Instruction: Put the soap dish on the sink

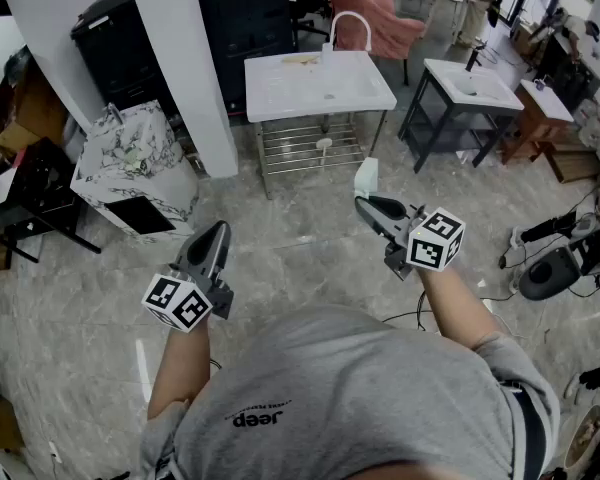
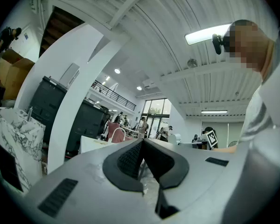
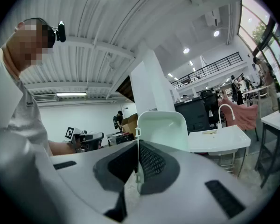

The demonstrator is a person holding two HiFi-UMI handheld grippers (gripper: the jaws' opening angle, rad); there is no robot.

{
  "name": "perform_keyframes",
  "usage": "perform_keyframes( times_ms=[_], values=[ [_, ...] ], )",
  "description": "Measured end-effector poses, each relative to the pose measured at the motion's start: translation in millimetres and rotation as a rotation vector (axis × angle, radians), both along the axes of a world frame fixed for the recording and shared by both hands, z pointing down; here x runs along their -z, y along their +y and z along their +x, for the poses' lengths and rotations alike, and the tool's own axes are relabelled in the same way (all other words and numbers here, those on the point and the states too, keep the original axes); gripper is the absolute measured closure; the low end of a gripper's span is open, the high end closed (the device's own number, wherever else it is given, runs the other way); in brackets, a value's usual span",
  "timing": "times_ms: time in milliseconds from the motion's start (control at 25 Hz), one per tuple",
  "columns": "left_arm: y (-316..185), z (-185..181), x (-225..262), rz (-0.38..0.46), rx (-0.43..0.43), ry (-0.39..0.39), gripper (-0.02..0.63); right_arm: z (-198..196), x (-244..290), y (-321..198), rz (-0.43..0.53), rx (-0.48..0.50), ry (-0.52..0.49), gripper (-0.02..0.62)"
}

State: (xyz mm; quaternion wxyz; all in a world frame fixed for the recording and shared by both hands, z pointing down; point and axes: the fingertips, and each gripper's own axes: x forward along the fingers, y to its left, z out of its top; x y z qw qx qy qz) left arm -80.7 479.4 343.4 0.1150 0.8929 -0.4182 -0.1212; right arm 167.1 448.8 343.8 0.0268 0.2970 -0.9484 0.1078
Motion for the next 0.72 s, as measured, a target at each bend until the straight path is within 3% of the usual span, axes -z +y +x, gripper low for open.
perform_keyframes(
  times_ms=[720],
  values=[
    [-5.5,29.8,-0.7,0.012,0.022,0.014,0.592,35.9,-0.7,-10.2,-0.023,0.024,-0.047,0.531]
  ],
)
